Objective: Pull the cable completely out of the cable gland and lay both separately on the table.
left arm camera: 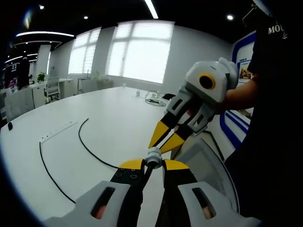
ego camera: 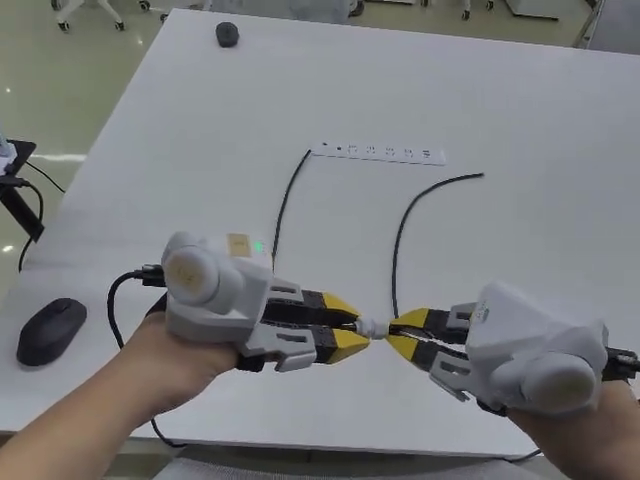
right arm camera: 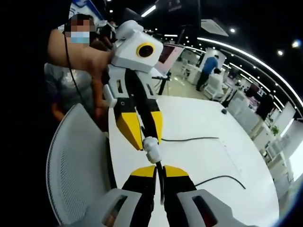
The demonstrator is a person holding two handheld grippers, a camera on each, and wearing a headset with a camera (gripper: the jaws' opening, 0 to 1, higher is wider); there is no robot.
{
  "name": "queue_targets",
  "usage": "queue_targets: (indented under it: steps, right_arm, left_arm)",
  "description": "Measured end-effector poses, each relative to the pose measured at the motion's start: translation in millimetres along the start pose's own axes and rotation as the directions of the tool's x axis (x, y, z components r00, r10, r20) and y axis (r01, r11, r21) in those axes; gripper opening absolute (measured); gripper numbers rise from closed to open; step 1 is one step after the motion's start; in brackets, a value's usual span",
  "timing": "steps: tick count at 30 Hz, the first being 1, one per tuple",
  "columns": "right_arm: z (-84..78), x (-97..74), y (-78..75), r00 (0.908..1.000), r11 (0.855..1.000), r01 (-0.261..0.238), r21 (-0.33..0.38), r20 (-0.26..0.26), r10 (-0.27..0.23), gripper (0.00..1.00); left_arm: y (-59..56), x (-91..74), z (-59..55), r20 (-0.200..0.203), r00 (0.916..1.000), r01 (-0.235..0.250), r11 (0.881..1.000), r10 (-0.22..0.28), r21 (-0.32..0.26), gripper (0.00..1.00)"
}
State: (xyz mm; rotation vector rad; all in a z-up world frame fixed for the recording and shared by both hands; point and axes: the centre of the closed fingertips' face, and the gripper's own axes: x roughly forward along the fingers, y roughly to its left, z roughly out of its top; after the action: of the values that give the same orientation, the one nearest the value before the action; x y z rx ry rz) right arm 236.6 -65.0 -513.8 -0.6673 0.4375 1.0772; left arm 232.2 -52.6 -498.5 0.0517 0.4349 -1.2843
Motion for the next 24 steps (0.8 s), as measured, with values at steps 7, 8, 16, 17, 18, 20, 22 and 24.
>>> queue_targets:
  steps: [7, 8, 16, 17, 18, 20, 22, 24]
  right_arm:
    - [-3.1, 1.2, -2.4, 0.9996, 1.000, 0.018, 0.010, -0.022, -0.018, 0.00]
    - [-3.2, 1.4, -3.1, 0.9995, 1.000, 0.019, 0.019, -0.025, -0.019, 0.00]
    - [-17.4, -2.1, -15.8, 0.9953, 0.998, 0.058, 0.018, -0.079, -0.056, 0.00]
    - [-18.9, -2.5, -17.0, 0.9949, 0.998, 0.059, 0.026, -0.084, -0.057, 0.00]
    - [-20.3, -2.9, -19.3, 0.9944, 0.998, 0.064, 0.027, -0.086, -0.062, 0.00]
    - [-26.0, -4.0, -25.0, 0.9920, 0.996, 0.079, 0.046, -0.102, -0.074, 0.00]
    - [-31.4, -4.9, -30.5, 0.9894, 0.993, 0.096, 0.068, -0.116, -0.087, 0.00]
    - [-35.4, -6.5, -34.7, 0.9882, 0.990, 0.104, 0.095, -0.122, -0.093, 0.00]
  left_arm:
    - [1.3, 1.4, -0.9, 0.004, 1.0000, 0.002, 1.000, -0.002, 0.005, 0.15]
    - [1.8, 1.3, -0.7, 0.003, 1.0000, 0.003, 1.000, -0.003, 0.001, 0.15]
    - [6.1, -0.7, 3.3, 0.018, 0.9998, 0.006, 1.000, -0.005, -0.008, 0.15]
    - [6.5, -0.9, 3.5, 0.019, 0.9998, 0.005, 1.000, -0.005, -0.009, 0.15]
    - [7.0, -1.1, 4.0, 0.021, 0.9998, 0.004, 1.000, -0.004, -0.011, 0.15]
    - [8.6, -2.0, 4.1, 0.023, 0.9997, -0.001, 1.000, 0.001, -0.015, 0.15]
    - [9.9, -2.6, 3.7, 0.021, 0.9998, -0.006, 1.000, 0.006, -0.015, 0.15]
    - [10.2, -3.4, 4.8, 0.025, 0.9996, -0.008, 1.000, 0.008, -0.016, 0.15]
